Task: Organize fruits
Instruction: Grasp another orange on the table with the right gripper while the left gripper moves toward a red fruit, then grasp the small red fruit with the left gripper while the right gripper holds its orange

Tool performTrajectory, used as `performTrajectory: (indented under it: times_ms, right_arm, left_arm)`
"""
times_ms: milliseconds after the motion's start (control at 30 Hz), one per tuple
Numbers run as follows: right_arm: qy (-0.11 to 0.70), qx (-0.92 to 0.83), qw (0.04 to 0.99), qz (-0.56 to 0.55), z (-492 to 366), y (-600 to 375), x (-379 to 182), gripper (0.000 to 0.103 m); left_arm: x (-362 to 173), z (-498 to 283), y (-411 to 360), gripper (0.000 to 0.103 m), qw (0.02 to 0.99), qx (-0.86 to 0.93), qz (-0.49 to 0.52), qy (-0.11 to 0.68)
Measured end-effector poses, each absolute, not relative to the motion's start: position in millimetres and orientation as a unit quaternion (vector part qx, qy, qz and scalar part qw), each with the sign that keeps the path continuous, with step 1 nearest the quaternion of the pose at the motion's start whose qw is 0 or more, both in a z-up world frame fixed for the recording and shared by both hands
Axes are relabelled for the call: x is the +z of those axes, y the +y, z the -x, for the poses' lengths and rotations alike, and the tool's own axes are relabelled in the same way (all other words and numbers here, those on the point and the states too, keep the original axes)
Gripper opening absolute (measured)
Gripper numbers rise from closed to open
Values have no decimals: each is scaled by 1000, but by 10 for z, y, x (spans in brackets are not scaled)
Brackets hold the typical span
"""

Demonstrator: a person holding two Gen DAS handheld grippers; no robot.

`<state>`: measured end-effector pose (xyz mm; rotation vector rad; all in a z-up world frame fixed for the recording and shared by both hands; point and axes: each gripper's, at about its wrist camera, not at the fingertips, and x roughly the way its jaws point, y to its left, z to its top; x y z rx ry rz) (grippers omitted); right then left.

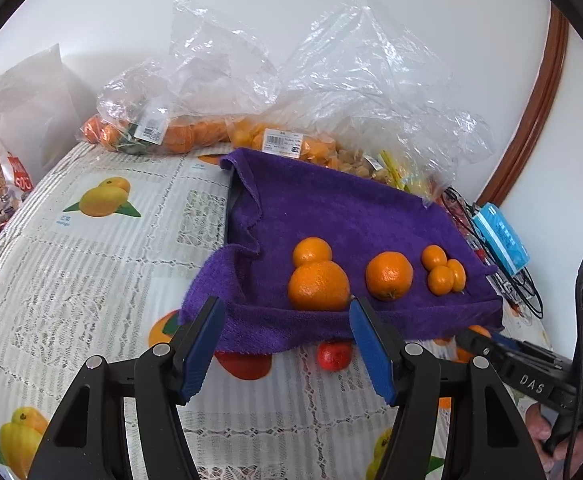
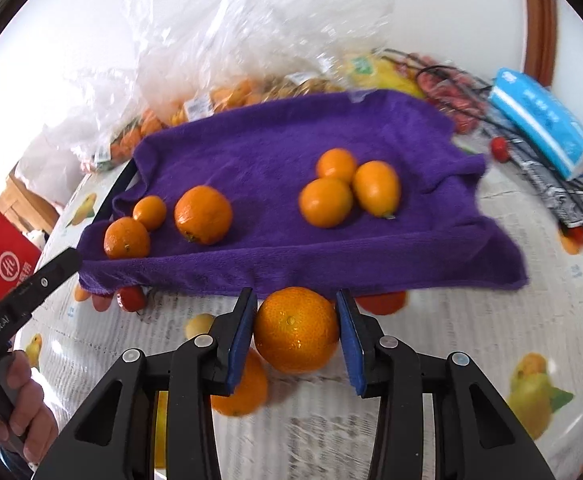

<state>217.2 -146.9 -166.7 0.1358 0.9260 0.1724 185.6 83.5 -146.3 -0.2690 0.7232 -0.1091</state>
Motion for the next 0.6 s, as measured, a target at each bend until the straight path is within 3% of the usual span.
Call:
performTrajectory:
  times_ms: [400, 600]
  right_arm:
    - [434, 60, 898, -36, -2010, -1820, -1778, 41]
    - [429, 72, 900, -20, -1955, -1824, -1847, 43]
  left_arm:
    - [-1618, -1845, 423, 62, 914, -108, 63, 385]
    - [-1741, -1918, 377, 47, 907, -91, 66, 405]
